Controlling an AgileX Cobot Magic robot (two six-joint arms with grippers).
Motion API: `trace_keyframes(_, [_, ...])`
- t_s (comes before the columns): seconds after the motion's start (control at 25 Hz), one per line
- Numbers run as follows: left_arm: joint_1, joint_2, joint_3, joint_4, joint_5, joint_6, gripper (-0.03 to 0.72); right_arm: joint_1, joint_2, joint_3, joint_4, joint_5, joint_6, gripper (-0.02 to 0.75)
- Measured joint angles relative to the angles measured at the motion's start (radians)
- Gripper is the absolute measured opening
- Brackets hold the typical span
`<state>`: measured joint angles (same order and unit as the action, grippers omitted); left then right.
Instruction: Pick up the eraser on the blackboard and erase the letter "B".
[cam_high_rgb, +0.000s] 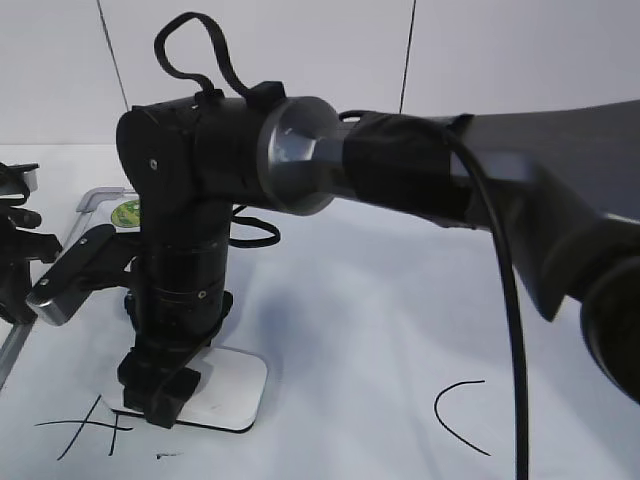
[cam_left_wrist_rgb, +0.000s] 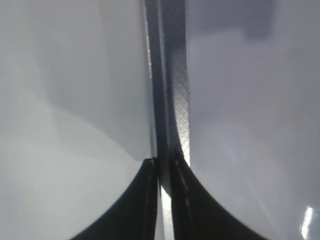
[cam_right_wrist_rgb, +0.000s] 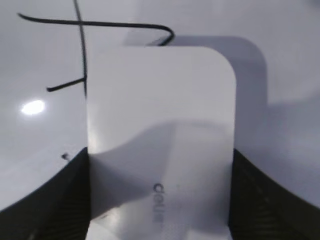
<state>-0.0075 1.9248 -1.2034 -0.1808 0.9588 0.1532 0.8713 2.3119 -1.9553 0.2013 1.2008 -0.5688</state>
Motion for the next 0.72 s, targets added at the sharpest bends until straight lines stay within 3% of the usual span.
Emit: trace_keyframes(0.72, [0.000, 0.000, 0.000, 0.000, -0.001, 0.000, 0.045, 0.007, -0.094, 0.191, 0.060, -0.031, -0.005, 0.505])
